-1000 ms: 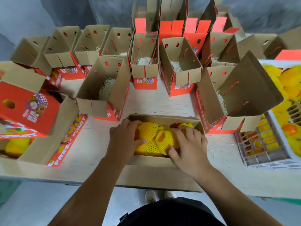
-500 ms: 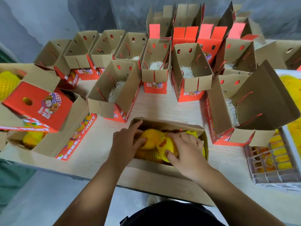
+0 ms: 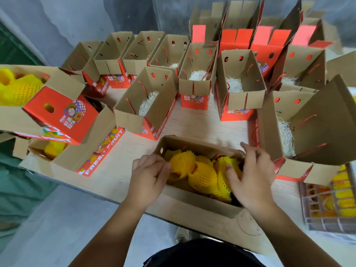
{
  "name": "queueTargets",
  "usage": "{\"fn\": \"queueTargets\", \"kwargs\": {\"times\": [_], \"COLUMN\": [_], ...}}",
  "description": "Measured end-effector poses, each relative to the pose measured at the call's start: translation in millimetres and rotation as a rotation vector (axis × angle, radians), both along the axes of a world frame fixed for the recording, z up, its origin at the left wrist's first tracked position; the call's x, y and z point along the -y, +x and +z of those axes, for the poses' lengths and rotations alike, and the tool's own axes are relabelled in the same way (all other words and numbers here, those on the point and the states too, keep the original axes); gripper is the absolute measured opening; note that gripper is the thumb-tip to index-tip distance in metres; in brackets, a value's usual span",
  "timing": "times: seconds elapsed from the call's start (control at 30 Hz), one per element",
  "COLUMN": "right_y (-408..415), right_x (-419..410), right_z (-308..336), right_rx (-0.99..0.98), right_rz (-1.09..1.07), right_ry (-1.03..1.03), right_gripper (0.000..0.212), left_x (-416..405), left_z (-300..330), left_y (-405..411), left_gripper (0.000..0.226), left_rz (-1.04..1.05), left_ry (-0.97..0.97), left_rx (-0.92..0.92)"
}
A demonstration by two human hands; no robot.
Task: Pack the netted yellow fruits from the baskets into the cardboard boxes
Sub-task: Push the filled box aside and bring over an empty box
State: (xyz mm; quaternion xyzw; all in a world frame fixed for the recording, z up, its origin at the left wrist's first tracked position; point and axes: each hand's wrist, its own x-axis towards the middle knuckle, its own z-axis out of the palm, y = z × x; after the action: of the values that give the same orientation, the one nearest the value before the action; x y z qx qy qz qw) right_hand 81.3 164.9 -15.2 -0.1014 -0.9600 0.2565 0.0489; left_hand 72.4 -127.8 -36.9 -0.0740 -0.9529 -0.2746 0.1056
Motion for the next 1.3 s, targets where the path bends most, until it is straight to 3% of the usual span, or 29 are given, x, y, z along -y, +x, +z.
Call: {"fn": "queueTargets", "kwargs": {"times": [0.07, 0.1, 0.13, 0.2, 0.4, 0.7, 0.8, 0.97, 1.13, 1.23, 1.3], "right_y": [1, 2, 3, 4, -10, -30, -44, -70, -101, -117, -118], "right_x": [-19, -22, -22, -20, -19, 76, 108, 151, 189, 210, 216], "right_z": [-6, -10, -14, -18, -15, 49, 71, 104, 143, 146, 132], "right_rx": [0.261, 0.391, 0.485, 0.519, 0.390, 0.376, 0.290, 0.128, -0.045, -0.077, -0.058], "right_rz": [-0.075, -0.076, -0.079, -0.077, -0.014, 0.331, 0.399, 0.355, 0.367, 0.344, 0.319], "right_ry": [-0.206, -0.361, -0.500, -0.580, -0.394, -0.253, -0.286, -0.331, -0.226, -0.124, -0.081], "right_gripper": [0.075, 0.069, 0.061, 0.052, 0.028, 0.031, 0.028, 0.030, 0.029, 0.022, 0.019], "left_x": [-3, -2, 0, 6, 17, 101, 136, 188, 206, 205, 204], "left_z": [-3, -6, -12, -16, -6, 43, 75, 127, 139, 112, 85], "left_y": [-12, -18, -22, -24, 20, 69, 71, 58, 50, 50, 50], "left_gripper": [0.029, 0.038, 0.041, 0.028, 0.031, 0.034, 0.038, 0.043, 0.049, 0.056, 0.051], "left_rz": [0.306, 0.372, 0.357, 0.287, 0.364, 0.595, 0.603, 0.438, 0.400, 0.423, 0.457], "left_ry": [0.055, 0.114, 0.209, 0.388, 0.501, 0.576, 0.527, 0.490, 0.698, 0.882, 0.956], "left_rx": [0.119, 0.274, 0.440, 0.654, 0.617, 0.461, 0.390, 0.326, 0.349, 0.366, 0.472]}}
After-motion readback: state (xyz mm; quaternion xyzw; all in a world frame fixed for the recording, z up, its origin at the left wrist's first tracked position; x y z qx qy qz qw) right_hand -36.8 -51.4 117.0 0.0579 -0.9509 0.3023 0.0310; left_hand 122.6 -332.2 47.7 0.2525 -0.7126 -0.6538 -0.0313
